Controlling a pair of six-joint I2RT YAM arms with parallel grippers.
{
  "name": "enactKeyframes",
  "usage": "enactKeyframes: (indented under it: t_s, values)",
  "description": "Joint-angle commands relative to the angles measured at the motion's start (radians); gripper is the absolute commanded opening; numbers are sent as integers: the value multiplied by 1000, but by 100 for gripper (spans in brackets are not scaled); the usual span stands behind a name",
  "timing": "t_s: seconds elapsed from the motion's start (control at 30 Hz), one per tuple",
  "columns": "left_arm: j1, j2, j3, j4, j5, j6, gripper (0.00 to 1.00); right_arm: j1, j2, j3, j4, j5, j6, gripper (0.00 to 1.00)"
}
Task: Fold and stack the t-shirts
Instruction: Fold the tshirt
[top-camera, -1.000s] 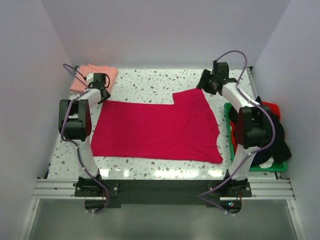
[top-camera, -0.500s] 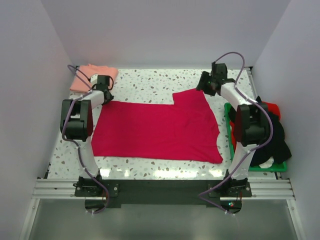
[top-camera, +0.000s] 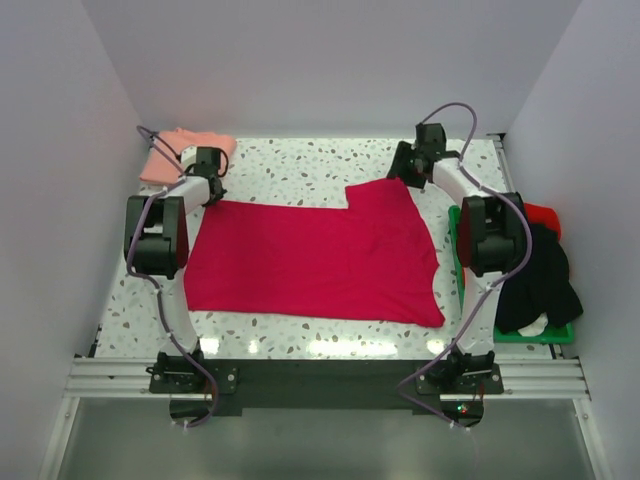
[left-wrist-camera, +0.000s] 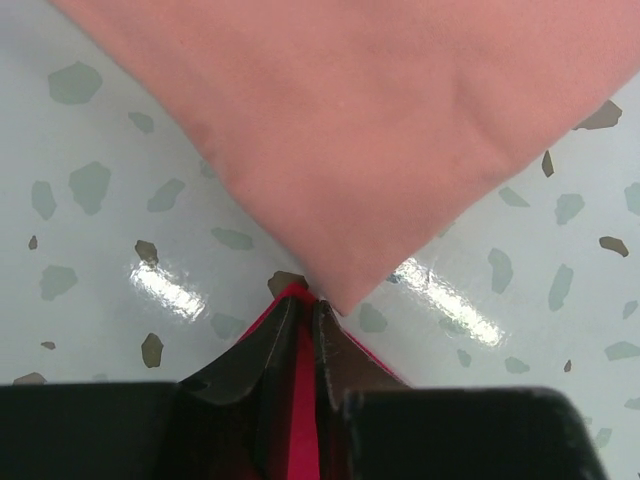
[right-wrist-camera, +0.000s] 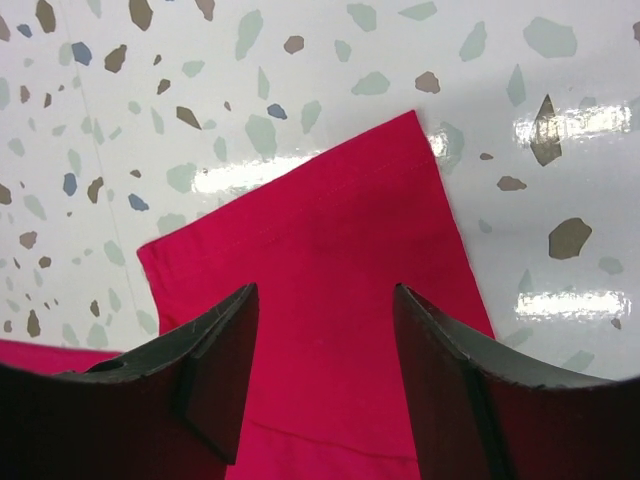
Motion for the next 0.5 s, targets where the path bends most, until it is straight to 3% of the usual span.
enactKeyframes:
  t_s: [0.0,0.47]
  values:
    - [-2,24,26,-57,-38,-2,14,3,50,75,-43,-6,-22,61]
    - [-1,4,40,-86,-40,14,0,2,239,306,-175,196,-78,61]
